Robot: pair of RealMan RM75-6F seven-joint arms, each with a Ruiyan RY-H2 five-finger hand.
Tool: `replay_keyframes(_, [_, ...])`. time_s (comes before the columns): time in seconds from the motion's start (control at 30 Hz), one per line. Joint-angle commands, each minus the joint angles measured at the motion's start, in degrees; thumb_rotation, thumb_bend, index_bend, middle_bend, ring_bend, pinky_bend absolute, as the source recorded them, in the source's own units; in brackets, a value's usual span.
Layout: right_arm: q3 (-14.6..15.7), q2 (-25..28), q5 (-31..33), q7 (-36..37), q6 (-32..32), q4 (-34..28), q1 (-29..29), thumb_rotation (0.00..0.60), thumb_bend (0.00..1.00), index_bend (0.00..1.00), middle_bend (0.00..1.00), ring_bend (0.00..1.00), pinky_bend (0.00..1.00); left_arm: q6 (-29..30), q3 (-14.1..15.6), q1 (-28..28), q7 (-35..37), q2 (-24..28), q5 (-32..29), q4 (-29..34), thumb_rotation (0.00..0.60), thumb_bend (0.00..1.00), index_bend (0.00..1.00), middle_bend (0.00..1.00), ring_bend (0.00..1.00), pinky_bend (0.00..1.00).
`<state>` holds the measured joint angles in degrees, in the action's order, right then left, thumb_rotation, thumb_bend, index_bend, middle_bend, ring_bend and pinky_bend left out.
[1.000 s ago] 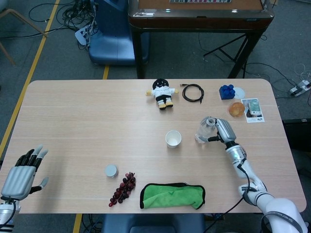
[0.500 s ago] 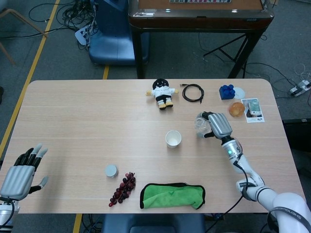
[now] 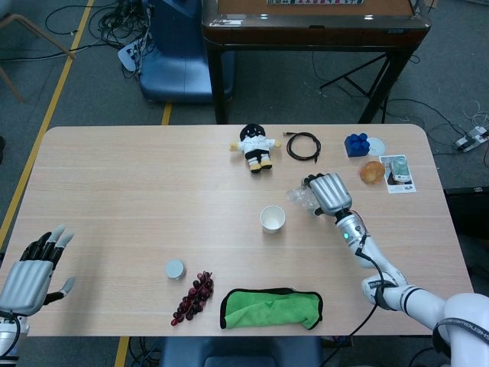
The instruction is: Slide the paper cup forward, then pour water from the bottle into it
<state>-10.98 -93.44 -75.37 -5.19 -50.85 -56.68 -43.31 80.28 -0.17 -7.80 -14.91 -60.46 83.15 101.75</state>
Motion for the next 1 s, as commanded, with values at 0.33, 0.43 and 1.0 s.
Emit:
replay_keyframes(0.33, [-1.2, -0.4, 8.6, -22.8, 3.3, -3.7, -4.4, 0.6, 0.2, 0.62, 0.6, 0.49, 0.58, 0.7, -0.2, 0.3, 0.8, 0.8, 0.5, 0.5, 0.6, 0.28, 0.08, 0.0, 0.0, 0.11])
replay_keyframes(0.43, [-1.0, -0.7, 10.1, -26.7, 3.3, -4.2, -5.0, 0.6, 0.2, 0.62, 0.6, 0.49, 0.58, 0.8, -0.2, 0.3, 0.9, 0.9, 0.5, 0.6, 0.6, 0.28, 0.08, 0.0, 0.0, 0.11])
replay_keyframes(1.0, [1.3, -1.5, 15.0, -41.6, 2.9, -4.2, -7.7, 0.6, 0.2, 0.62, 0.6, 0.49, 0.58, 1.3, -0.6, 0.6, 1.5, 1.5, 0.8, 1.0, 0.6, 0.28, 0.08, 0.0, 0.0, 0.11])
